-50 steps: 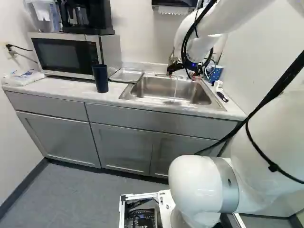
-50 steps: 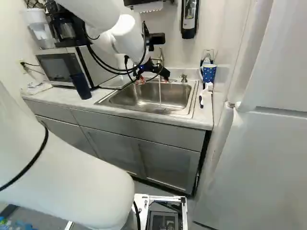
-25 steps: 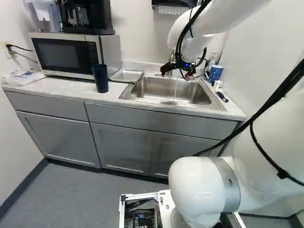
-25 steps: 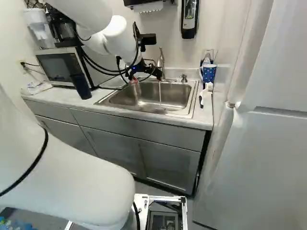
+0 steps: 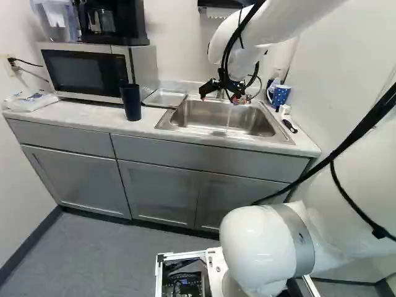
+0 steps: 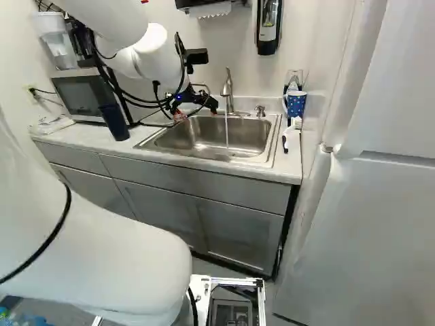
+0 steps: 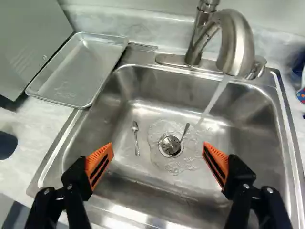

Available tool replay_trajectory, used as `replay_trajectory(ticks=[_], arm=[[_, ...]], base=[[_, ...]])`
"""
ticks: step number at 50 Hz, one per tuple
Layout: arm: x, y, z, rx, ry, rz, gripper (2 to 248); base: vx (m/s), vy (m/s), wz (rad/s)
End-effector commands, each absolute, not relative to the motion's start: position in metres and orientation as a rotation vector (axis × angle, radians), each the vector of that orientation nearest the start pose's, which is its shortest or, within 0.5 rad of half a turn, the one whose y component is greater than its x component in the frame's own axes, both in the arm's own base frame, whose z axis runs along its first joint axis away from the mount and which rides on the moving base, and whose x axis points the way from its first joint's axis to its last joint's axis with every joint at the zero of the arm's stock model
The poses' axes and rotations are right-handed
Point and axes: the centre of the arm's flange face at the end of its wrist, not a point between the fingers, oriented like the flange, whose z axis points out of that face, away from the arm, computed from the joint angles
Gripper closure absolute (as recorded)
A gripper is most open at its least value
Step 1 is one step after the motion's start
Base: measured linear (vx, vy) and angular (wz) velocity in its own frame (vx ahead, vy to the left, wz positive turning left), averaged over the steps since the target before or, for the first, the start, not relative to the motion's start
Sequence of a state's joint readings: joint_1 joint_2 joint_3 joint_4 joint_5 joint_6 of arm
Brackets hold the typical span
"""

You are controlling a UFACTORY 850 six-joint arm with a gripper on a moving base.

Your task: Rinse the cup and place it in the tray

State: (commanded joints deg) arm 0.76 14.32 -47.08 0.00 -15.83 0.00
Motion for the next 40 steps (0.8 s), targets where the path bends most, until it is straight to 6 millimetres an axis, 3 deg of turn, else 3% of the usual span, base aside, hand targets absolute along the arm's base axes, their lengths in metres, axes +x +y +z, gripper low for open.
replay_trajectory(ticks=[40], arm=[[0.416,0.067,0.607,-2.833,-0.228,-1.186,3]], base=[[0.000,0.000,0.000]])
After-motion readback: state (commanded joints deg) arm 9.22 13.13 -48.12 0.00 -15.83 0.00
